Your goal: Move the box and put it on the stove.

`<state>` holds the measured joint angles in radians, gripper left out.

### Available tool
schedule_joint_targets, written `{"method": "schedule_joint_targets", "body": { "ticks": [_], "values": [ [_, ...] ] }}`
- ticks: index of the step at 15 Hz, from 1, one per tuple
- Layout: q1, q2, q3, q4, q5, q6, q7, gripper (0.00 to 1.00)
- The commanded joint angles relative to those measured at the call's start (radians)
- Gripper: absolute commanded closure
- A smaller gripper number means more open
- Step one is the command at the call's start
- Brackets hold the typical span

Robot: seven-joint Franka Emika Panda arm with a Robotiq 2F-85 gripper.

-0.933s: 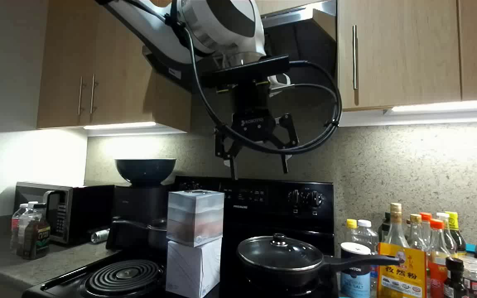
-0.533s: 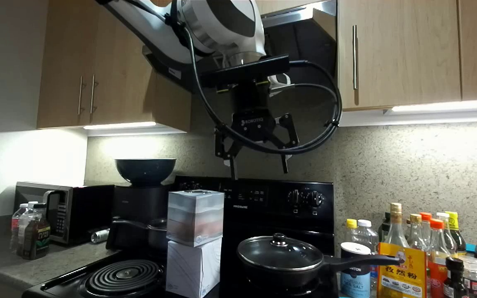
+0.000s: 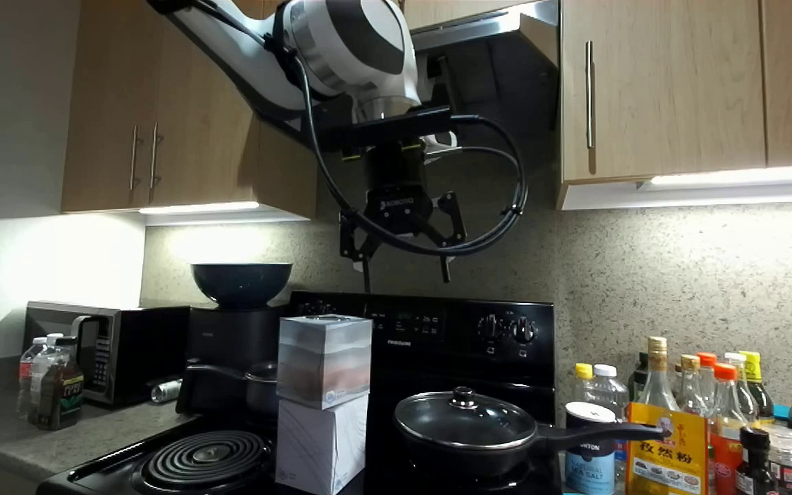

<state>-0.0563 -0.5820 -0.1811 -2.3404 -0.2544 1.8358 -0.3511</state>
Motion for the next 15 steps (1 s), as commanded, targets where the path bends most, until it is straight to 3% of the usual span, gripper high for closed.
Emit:
{"method": "schedule_joint_targets", "body": {
  "ticks": [1, 9, 12, 15],
  "values": [
    [0.043, 0.094, 0.064, 0.07, 0.036, 0.007, 0.056, 0.0],
    [0.057, 0.12, 0.095, 0.099, 0.021, 0.004, 0.056, 0.0],
    [0.091, 0.152, 0.084, 0.127, 0.19, 0.004, 0.088, 0.0],
    [0.087, 0.208, 0.129, 0.146, 0.3, 0.089, 0.249, 0.0]
  ]
}}
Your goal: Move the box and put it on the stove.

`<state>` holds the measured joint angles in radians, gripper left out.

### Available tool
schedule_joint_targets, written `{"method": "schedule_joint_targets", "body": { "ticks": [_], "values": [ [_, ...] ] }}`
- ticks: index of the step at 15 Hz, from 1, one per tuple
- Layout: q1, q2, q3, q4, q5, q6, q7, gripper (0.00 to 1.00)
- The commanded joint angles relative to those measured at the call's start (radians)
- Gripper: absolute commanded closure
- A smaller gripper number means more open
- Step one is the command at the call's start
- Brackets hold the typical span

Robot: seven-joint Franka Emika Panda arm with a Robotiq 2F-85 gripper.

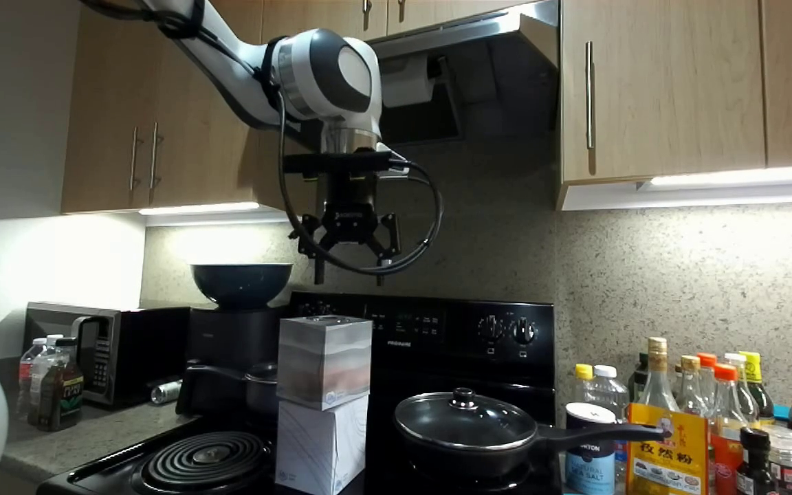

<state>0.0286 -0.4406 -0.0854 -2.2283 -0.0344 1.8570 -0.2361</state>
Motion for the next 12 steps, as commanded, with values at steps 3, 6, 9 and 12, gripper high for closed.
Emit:
{"method": "schedule_joint_targets", "body": {
  "ticks": [3, 6, 9, 12],
  "values": [
    [-0.017, 0.088, 0.091, 0.025, 0.022, 0.198, 0.264, 0.0],
    [-0.006, 0.087, 0.083, 0.018, 0.044, 0.184, 0.234, 0.0],
    [-0.008, 0.107, 0.077, 0.029, 0.066, 0.165, 0.245, 0.0],
    [-0.02, 0.144, 0.065, 0.033, 0.089, 0.141, 0.278, 0.0]
  ]
}}
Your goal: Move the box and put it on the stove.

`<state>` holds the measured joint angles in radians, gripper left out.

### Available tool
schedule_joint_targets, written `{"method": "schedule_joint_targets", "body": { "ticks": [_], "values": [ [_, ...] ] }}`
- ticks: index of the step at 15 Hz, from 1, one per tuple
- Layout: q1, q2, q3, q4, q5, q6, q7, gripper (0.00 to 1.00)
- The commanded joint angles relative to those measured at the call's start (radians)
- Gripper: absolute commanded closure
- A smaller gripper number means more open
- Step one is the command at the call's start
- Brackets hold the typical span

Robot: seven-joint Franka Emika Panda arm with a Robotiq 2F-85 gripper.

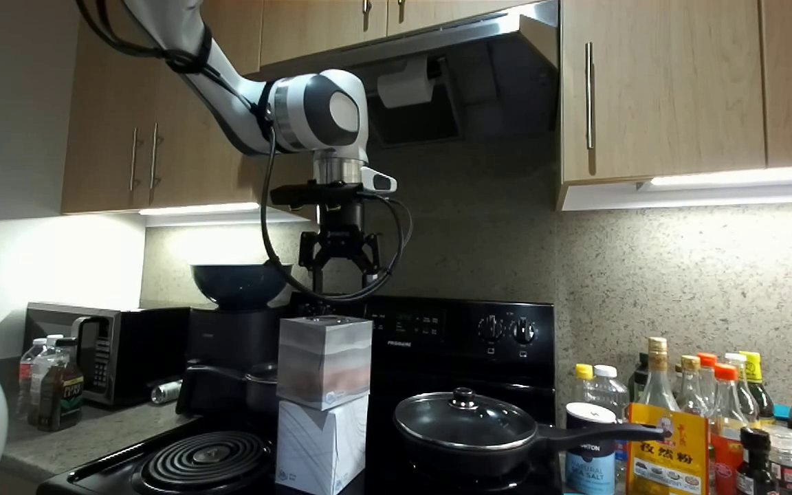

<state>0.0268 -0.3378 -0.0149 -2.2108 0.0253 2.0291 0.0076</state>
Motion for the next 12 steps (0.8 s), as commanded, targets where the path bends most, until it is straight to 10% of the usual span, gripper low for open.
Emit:
{"method": "schedule_joint_targets", "body": {
  "ticks": [1, 8, 12],
  "values": [
    [-0.02, 0.056, -0.011, 0.019, 0.039, -0.037, 0.04, 0.0],
    [-0.038, 0.147, -0.012, 0.031, 0.028, -0.019, 0.105, 0.0],
    [-0.036, 0.178, -0.014, 0.058, 0.03, -0.025, 0.09, 0.4]
  ]
}}
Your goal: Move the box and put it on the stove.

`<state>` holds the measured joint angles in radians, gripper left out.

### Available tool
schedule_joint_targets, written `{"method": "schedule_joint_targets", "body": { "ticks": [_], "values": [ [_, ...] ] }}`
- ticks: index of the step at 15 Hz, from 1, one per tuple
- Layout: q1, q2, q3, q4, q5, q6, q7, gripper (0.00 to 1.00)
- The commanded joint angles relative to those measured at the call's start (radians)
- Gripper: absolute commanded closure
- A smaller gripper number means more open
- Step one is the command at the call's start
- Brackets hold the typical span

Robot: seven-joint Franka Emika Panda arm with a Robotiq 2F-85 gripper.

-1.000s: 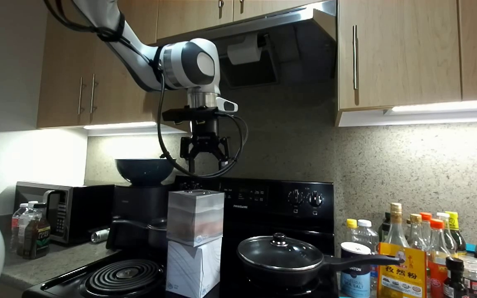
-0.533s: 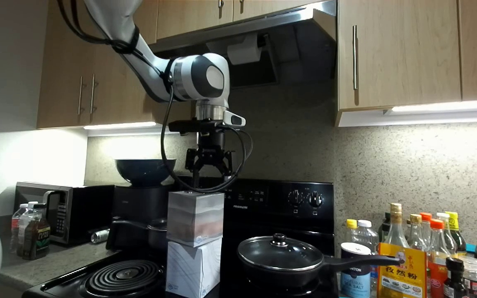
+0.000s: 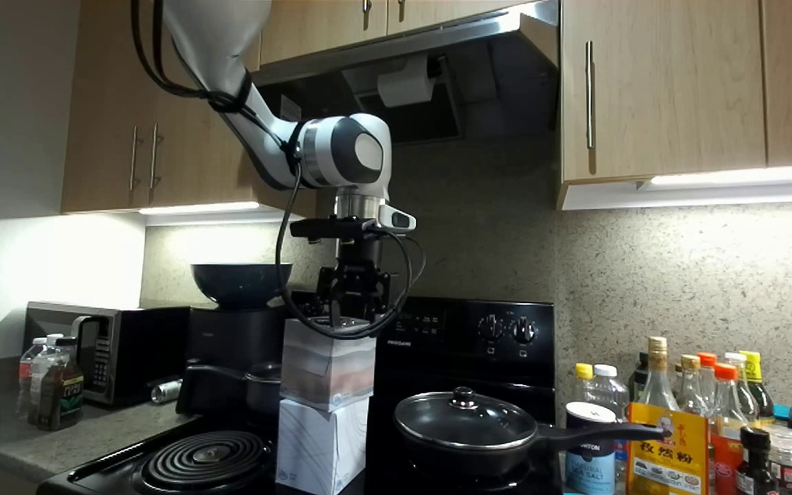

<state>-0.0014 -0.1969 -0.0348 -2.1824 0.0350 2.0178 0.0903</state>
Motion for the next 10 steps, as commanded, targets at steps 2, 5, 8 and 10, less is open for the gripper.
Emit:
{"method": "schedule_joint_targets", "body": {
  "ticks": [2, 5, 8, 10],
  "values": [
    [-0.007, 0.051, 0.006, 0.045, 0.022, -0.019, 0.006, 0.53],
    [-0.006, 0.069, 0.006, 0.066, 0.023, -0.029, 0.003, 0.73],
    [-0.005, 0.082, 0.006, 0.086, 0.025, -0.048, -0.006, 0.4],
    [-0.003, 0.087, 0.007, 0.096, 0.021, -0.058, -0.013, 0.34]
  ]
}}
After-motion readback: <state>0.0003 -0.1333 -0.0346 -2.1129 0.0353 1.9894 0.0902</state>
